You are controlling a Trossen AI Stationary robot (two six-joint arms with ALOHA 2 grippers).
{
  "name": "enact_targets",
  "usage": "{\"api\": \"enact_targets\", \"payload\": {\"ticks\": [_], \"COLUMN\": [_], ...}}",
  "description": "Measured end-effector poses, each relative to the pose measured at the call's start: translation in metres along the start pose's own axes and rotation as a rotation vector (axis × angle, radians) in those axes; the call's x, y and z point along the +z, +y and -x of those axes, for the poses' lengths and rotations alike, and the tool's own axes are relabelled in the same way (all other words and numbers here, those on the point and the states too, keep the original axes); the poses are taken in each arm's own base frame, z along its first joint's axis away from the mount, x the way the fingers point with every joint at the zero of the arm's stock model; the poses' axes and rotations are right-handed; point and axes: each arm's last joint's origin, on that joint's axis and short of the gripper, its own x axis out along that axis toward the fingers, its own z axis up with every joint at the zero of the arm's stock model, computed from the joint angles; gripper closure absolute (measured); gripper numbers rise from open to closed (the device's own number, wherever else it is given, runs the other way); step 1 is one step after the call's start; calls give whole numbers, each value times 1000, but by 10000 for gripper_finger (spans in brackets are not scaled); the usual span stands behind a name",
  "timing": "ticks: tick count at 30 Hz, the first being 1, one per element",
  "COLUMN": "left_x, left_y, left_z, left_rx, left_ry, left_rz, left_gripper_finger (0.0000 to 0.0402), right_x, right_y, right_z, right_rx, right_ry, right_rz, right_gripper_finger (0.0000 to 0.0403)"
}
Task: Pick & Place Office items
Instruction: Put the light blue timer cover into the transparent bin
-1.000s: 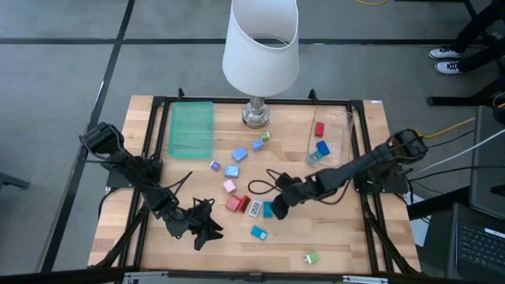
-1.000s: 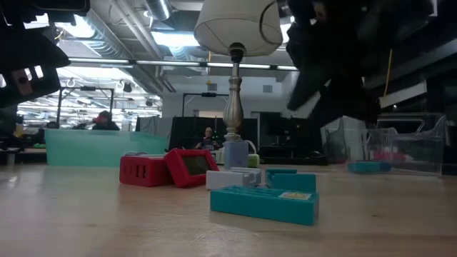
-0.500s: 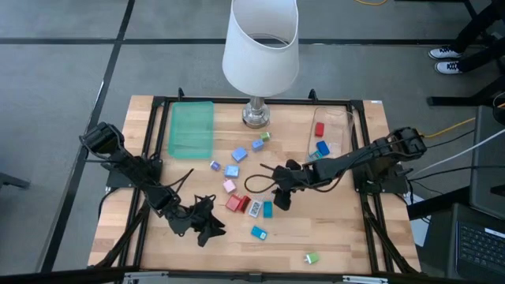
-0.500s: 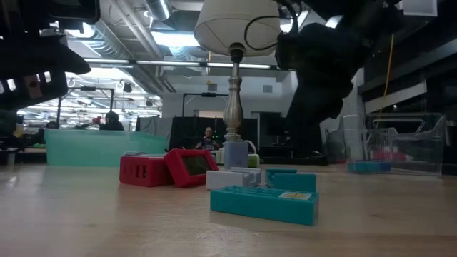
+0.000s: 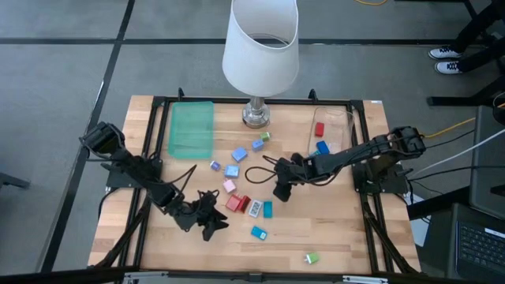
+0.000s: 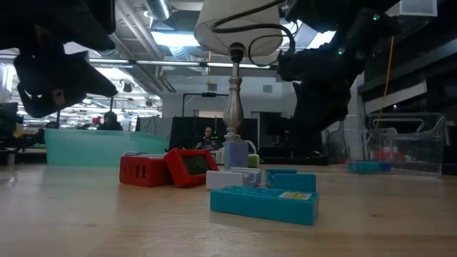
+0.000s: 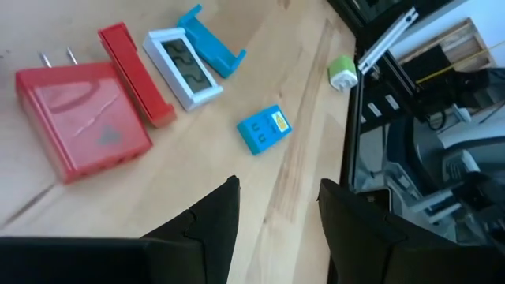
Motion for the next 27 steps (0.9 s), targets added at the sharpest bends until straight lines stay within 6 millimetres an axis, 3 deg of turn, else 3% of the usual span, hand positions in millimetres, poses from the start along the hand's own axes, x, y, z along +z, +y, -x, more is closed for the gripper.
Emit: {"api": "enact_targets", "payload": {"ticks": [5, 10, 14, 21, 27], "left_x": [6, 12, 18, 24, 25], "left_y": [3, 7, 10, 13, 13], "left_z": [-3, -6, -9, -11, -11], "left_rx": [13, 30, 36, 42, 39], "left_ry": [-9, -22, -19, -26, -23], "left_rz": [28, 16, 12, 17, 17], "left_gripper_finger": [233, 233, 233, 233, 233], "right_x": [5, 8, 2, 13, 26], "right_y": [-7, -7, 0, 23, 36], "right_z": [-2, -3, -6, -4, -18], "right_rx": [54, 262, 334, 295, 256], "right_ry": [46, 128, 172, 74, 66], "right_rz": [-13, 119, 234, 386, 407], "right_gripper_finger": [200, 200, 200, 200, 200]}}
